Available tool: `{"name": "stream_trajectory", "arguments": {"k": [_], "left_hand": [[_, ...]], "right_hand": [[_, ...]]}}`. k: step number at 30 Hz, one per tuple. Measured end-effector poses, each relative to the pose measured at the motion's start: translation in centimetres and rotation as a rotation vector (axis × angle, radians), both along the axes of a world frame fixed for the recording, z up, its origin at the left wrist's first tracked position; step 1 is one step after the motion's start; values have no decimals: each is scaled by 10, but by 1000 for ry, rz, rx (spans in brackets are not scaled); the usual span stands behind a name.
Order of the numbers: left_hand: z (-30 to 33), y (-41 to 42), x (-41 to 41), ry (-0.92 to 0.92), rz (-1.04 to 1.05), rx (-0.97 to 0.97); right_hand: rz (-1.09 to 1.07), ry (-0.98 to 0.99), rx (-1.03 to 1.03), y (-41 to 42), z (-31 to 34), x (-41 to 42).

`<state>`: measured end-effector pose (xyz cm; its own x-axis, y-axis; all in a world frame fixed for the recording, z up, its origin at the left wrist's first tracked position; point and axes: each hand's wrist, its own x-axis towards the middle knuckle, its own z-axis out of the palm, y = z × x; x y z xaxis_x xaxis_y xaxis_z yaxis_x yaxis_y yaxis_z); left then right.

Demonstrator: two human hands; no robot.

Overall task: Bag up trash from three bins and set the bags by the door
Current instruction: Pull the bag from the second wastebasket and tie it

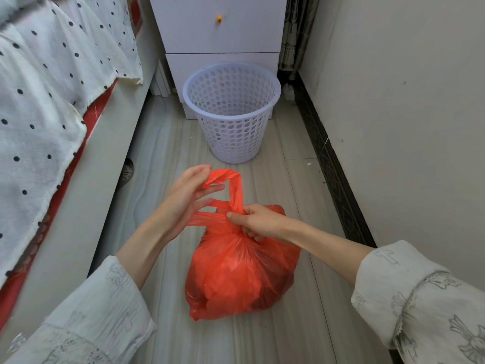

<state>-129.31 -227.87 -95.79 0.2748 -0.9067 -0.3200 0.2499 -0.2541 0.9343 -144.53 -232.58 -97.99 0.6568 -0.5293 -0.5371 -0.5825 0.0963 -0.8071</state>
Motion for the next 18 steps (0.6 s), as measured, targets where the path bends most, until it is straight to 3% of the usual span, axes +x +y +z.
{"name": "stream_trajectory", "arguments": {"k": [7,12,18], "left_hand": [[-21,20,2,-283,-304,93],[-31,25,-6,-693,-518,58],[-19,20,-5,-751,-443,-7]], "right_hand": [[-103,-9,128,-7,-2,-2],[-153,-47,214,-13,-8,-2],[-230,-64,88,-21,-13,-6]]}}
